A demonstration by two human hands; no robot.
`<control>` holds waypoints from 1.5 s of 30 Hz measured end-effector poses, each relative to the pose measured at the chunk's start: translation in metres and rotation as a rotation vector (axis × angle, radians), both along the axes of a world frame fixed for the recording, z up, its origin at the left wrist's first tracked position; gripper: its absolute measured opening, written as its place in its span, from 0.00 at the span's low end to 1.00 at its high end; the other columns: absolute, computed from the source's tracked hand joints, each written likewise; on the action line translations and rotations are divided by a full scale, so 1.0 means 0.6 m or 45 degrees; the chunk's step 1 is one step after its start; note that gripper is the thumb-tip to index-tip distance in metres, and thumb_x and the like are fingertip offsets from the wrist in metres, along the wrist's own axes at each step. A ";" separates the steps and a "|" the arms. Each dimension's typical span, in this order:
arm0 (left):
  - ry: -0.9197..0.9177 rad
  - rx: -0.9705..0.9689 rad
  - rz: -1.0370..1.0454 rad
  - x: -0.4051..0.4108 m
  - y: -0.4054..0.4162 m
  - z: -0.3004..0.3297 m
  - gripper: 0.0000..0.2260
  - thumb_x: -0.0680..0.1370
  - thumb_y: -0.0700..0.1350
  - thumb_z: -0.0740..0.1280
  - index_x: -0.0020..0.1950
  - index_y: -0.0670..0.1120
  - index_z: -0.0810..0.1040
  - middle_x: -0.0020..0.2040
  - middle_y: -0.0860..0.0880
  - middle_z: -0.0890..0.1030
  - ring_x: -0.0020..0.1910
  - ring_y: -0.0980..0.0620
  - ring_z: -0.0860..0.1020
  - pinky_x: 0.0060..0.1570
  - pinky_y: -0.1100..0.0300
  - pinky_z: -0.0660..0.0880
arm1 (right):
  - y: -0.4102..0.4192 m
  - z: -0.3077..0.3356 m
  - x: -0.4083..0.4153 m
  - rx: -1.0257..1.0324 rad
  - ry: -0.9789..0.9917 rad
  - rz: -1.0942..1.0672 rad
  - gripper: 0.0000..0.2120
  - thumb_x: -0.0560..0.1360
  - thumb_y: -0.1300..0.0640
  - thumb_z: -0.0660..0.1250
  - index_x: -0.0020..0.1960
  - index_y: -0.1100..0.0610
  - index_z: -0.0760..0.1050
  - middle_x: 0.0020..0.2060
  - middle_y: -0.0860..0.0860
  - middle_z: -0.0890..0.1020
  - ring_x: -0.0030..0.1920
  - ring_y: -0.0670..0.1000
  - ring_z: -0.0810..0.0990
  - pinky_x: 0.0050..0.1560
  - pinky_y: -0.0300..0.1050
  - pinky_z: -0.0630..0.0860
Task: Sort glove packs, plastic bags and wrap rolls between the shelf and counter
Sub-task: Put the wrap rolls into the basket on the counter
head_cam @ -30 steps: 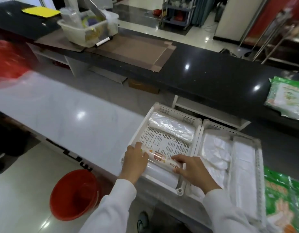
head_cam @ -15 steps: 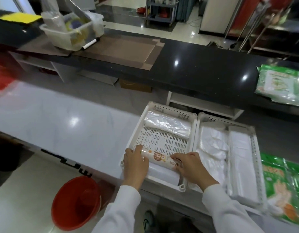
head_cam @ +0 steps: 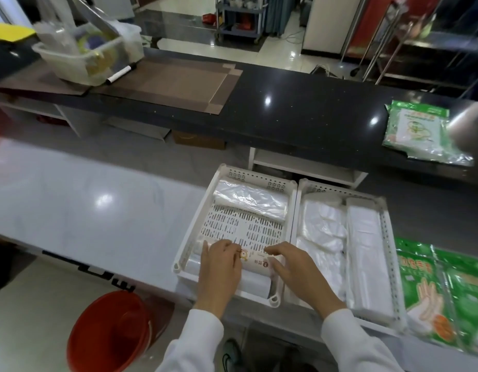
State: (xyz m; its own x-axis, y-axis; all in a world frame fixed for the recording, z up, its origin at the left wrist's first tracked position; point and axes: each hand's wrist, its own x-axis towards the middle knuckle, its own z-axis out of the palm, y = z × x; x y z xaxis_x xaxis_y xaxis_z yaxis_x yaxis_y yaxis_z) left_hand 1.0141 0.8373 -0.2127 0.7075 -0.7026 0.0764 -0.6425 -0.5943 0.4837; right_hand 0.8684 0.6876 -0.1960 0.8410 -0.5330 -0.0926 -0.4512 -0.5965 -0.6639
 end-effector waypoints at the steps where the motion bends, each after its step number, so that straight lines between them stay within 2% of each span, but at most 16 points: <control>1: 0.019 -0.009 -0.065 -0.005 -0.007 0.003 0.07 0.84 0.48 0.65 0.59 0.55 0.81 0.58 0.57 0.81 0.60 0.57 0.76 0.79 0.48 0.61 | -0.005 0.003 -0.006 0.035 -0.026 -0.034 0.11 0.83 0.53 0.68 0.64 0.46 0.80 0.59 0.40 0.83 0.58 0.39 0.81 0.63 0.40 0.79; 3: 0.041 -0.024 -0.189 -0.018 -0.023 0.011 0.08 0.84 0.49 0.64 0.61 0.54 0.81 0.58 0.57 0.82 0.58 0.57 0.77 0.75 0.52 0.67 | -0.020 0.008 -0.024 0.089 -0.093 -0.084 0.10 0.82 0.55 0.69 0.62 0.47 0.83 0.55 0.40 0.85 0.55 0.39 0.82 0.61 0.40 0.80; 5: 0.048 -0.039 -0.283 -0.036 -0.040 0.022 0.09 0.84 0.47 0.65 0.62 0.53 0.81 0.57 0.55 0.82 0.56 0.56 0.76 0.67 0.57 0.72 | -0.037 0.016 -0.047 0.158 -0.170 -0.133 0.09 0.82 0.57 0.70 0.59 0.47 0.84 0.50 0.39 0.86 0.52 0.40 0.85 0.58 0.41 0.81; 9: 0.119 -0.108 -0.338 -0.085 -0.084 0.047 0.10 0.83 0.44 0.65 0.62 0.52 0.81 0.56 0.55 0.82 0.55 0.57 0.78 0.58 0.66 0.72 | -0.076 0.032 -0.106 0.226 -0.284 -0.216 0.10 0.82 0.58 0.69 0.55 0.44 0.83 0.43 0.37 0.87 0.48 0.40 0.86 0.53 0.35 0.80; 12: 0.187 -0.149 -0.332 -0.134 -0.127 0.065 0.09 0.83 0.44 0.65 0.61 0.52 0.82 0.56 0.56 0.83 0.55 0.57 0.78 0.59 0.62 0.75 | -0.111 0.044 -0.160 0.241 -0.356 -0.268 0.13 0.82 0.61 0.68 0.54 0.43 0.82 0.43 0.37 0.87 0.48 0.40 0.86 0.52 0.32 0.79; 15: 0.251 -0.229 -0.307 -0.193 -0.173 0.081 0.09 0.83 0.44 0.65 0.58 0.53 0.83 0.54 0.58 0.83 0.53 0.59 0.79 0.58 0.59 0.77 | -0.148 0.055 -0.226 0.249 -0.421 -0.313 0.13 0.83 0.63 0.67 0.54 0.46 0.83 0.44 0.39 0.87 0.48 0.40 0.86 0.51 0.32 0.79; 18: 0.333 -0.334 -0.313 -0.261 -0.220 0.090 0.09 0.82 0.42 0.66 0.58 0.52 0.83 0.52 0.59 0.84 0.52 0.60 0.80 0.58 0.60 0.77 | -0.181 0.058 -0.303 0.247 -0.470 -0.354 0.13 0.82 0.65 0.67 0.54 0.48 0.84 0.43 0.40 0.88 0.46 0.42 0.87 0.49 0.33 0.80; 25: 0.520 -0.458 -0.348 -0.436 -0.314 0.097 0.10 0.81 0.38 0.66 0.54 0.51 0.85 0.49 0.60 0.85 0.51 0.60 0.82 0.53 0.63 0.78 | -0.235 0.046 -0.494 0.307 -0.480 -0.449 0.16 0.82 0.65 0.67 0.53 0.42 0.82 0.44 0.39 0.87 0.47 0.42 0.87 0.50 0.35 0.82; 29: 0.623 -0.505 -0.351 -0.518 -0.353 0.092 0.12 0.81 0.37 0.68 0.51 0.53 0.85 0.48 0.60 0.86 0.49 0.62 0.82 0.49 0.68 0.77 | -0.258 0.041 -0.588 0.349 -0.483 -0.564 0.15 0.82 0.66 0.67 0.53 0.46 0.84 0.43 0.42 0.88 0.45 0.43 0.87 0.49 0.36 0.82; 32: 0.700 -0.481 -0.364 -0.568 -0.376 0.090 0.14 0.81 0.37 0.68 0.50 0.57 0.84 0.47 0.63 0.85 0.49 0.63 0.82 0.48 0.69 0.78 | -0.268 0.037 -0.647 0.384 -0.500 -0.645 0.12 0.82 0.64 0.67 0.54 0.49 0.84 0.44 0.42 0.88 0.46 0.44 0.87 0.49 0.36 0.82; 36: 0.751 -0.415 -0.437 -0.617 -0.402 0.084 0.13 0.81 0.37 0.68 0.50 0.56 0.83 0.46 0.62 0.85 0.48 0.64 0.81 0.48 0.71 0.77 | -0.277 0.031 -0.697 0.403 -0.530 -0.760 0.11 0.82 0.63 0.69 0.54 0.47 0.84 0.44 0.42 0.88 0.47 0.44 0.87 0.49 0.35 0.81; 40: 0.788 -0.344 -0.522 -0.651 -0.440 0.078 0.11 0.82 0.38 0.68 0.52 0.54 0.84 0.47 0.59 0.85 0.48 0.64 0.82 0.49 0.69 0.78 | -0.289 0.032 -0.723 0.409 -0.538 -0.828 0.11 0.80 0.59 0.73 0.54 0.42 0.83 0.44 0.44 0.88 0.46 0.46 0.87 0.49 0.35 0.81; 45: 0.859 -0.315 -0.628 -0.690 -0.489 0.070 0.09 0.81 0.38 0.68 0.53 0.51 0.85 0.47 0.59 0.85 0.48 0.65 0.82 0.48 0.71 0.77 | -0.315 0.030 -0.760 0.384 -0.487 -0.969 0.12 0.81 0.61 0.70 0.54 0.44 0.84 0.43 0.45 0.88 0.45 0.46 0.87 0.48 0.37 0.82</control>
State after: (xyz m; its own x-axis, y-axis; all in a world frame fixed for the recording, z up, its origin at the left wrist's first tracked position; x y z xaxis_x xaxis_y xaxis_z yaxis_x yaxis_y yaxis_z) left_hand 0.5999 0.5438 -0.1710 0.2757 -0.9595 -0.0588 -0.3284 -0.1515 0.9323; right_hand 0.4124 0.4983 -0.1782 0.2726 -0.9564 -0.1050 -0.3691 -0.0032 -0.9294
